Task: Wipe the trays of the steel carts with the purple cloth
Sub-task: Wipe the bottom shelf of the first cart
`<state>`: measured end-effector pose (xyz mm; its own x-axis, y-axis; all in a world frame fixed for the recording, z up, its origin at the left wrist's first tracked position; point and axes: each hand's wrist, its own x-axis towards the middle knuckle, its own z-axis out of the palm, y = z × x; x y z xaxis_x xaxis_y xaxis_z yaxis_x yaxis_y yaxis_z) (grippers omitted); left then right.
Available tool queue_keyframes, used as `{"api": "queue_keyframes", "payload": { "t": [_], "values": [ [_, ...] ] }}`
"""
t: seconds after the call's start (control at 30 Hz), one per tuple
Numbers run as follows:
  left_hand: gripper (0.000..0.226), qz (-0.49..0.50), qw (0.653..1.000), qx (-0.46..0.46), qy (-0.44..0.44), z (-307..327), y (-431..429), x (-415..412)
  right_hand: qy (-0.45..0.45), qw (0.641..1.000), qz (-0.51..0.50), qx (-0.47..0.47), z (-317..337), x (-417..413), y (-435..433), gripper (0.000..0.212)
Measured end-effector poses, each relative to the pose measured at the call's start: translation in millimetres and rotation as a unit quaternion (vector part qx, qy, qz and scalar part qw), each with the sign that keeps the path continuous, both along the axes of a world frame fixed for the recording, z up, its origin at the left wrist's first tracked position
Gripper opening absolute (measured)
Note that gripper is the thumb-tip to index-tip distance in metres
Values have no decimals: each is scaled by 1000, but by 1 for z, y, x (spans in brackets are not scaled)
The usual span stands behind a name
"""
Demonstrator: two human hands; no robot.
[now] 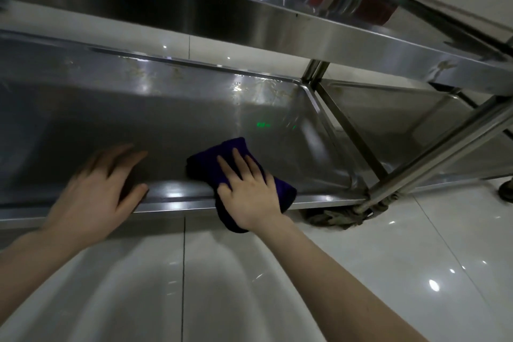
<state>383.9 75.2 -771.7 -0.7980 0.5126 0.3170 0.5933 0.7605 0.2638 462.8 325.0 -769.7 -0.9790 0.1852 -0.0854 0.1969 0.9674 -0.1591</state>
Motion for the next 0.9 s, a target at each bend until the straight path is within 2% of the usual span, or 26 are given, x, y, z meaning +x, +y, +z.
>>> {"api": "queue_keyframes", "payload": {
  "t": [0.13, 0.23, 0.37, 0.43, 0.53, 0.6, 0.67, 0.77, 0.9],
  "values": [
    [61, 3, 1000, -16, 5, -5, -35, -10, -13, 997, -52, 51, 6, 25, 60, 56],
    [62, 41, 999, -26, -14, -10, -73, -20, -53, 989, -130, 43, 17, 45, 96, 55],
    [61, 36, 996, -75, -4, -10, -84, -17, -60, 983, -171, 38, 16, 38, 68, 56],
    [58, 48, 995, -83, -2, -5, -78, -11, -43, 989, -136, 39, 10, 20, 27, 57],
    [58, 59, 994, -91, -18, 2, -75, -5, -5, 1000, -5, 28, 1, -16, -50, 60],
    [59, 64, 993, -98, -20, 3, -76, -4, 14, 997, 74, 19, -3, -35, -94, 60],
    [61, 66, 992, -105, -28, 6, -76, -4, 25, 994, 109, 11, -4, -44, -110, 60],
    [60, 53, 993, -101, -33, 7, -76, -3, 50, 992, 111, 18, -2, -33, -80, 58],
    [57, 55, 994, -87, -33, 8, -78, -4, 2, 997, -24, 80, 6, 12, 22, 57]
  ]
}}
